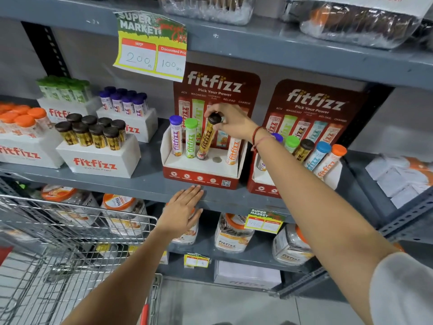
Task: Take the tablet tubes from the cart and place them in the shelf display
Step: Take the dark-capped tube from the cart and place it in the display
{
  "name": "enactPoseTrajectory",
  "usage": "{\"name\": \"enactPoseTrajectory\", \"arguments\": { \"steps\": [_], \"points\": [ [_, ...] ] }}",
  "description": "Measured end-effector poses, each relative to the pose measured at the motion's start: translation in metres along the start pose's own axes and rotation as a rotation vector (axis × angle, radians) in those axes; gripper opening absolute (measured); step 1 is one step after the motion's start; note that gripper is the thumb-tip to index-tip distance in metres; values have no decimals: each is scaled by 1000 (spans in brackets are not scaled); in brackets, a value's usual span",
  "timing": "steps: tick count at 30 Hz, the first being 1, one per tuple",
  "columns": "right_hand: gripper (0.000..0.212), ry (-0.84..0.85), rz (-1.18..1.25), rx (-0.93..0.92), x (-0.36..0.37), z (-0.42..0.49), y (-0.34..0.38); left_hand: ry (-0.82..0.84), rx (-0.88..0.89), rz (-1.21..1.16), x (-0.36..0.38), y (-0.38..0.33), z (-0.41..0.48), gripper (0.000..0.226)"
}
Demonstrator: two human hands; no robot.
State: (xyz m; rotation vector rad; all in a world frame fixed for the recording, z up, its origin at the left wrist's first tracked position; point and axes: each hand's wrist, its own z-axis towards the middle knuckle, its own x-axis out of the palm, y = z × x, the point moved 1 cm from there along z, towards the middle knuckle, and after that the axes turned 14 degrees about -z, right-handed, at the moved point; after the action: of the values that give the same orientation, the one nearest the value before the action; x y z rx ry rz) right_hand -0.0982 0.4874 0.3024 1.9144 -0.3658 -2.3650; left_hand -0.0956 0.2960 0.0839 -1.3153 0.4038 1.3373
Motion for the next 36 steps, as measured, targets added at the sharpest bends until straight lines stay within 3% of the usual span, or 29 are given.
{"name": "enactPoseTrajectory", "arguments": {
  "steps": [13,28,30,36],
  "points": [
    [38,131,-116,-55,8,16,-11,-23,-1,7,-5,10,-4,52],
    [47,111,-25,29,24,5,0,6,-30,-17,-12,6,-3,50],
    [46,39,-1,52,24,-3,-1,-28,-68,-46,-19,6,-5,48],
    [25,-437,95,56,46,-32,22,-219,-254,-91,-52,20,-45,41]
  ]
}}
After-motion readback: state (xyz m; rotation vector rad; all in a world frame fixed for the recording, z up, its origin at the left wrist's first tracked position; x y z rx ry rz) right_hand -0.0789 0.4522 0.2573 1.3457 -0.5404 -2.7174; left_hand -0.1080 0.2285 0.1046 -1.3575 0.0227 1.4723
